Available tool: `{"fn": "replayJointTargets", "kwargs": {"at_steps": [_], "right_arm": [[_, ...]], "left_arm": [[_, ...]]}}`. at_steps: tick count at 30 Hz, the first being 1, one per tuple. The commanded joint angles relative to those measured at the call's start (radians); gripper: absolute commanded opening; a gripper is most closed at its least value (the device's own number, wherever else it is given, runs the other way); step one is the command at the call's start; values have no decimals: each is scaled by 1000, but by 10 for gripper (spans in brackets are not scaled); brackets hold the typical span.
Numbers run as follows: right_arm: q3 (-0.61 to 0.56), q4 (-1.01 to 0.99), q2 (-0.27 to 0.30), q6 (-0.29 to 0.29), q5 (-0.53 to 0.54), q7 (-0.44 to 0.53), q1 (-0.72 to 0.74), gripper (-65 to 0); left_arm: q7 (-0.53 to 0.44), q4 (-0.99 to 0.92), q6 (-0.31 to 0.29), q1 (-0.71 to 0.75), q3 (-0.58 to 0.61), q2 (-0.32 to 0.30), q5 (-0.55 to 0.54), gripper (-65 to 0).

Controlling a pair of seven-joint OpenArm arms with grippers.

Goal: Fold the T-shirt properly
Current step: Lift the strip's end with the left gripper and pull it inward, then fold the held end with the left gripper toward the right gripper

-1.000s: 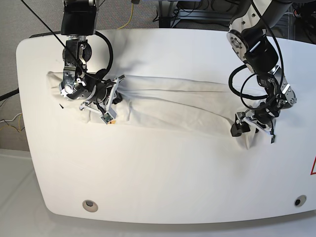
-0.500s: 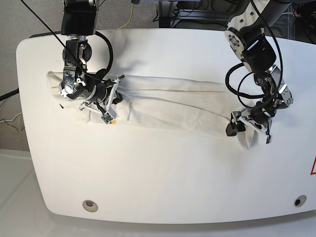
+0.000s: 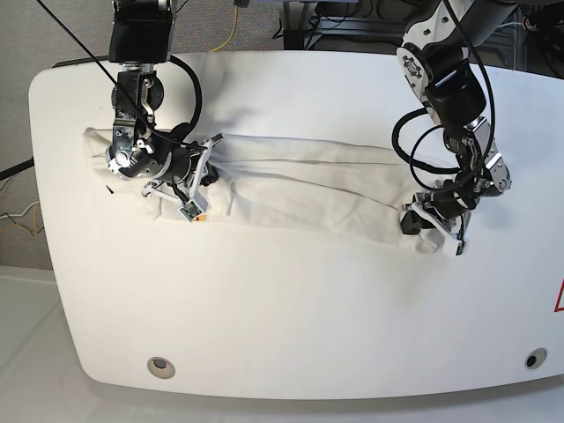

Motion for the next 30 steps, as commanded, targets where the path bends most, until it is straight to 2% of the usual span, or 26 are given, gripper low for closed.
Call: {"fn": "replayJointTargets", "kwargs": {"at_steps": [1, 11, 15, 22, 30], "right_arm": [[2, -8, 11, -7, -69, -69, -4, -646], [4, -8, 11, -7, -69, -69, -4, -646], [4, -8, 11, -7, -69, -69, -4, -646], [4, -8, 11, -7, -69, -69, -4, -646], [4, -8, 11, -7, -69, -69, -4, -646]], "left_arm": [[90, -11, 10, 7, 7, 12, 74, -603], [98, 9, 10, -11, 9, 12, 74, -605], [135, 43, 10, -28, 9, 17, 74, -603], [181, 127, 10, -58, 12, 78, 80, -603], [230, 233, 10, -55, 88, 166, 74, -603]]}}
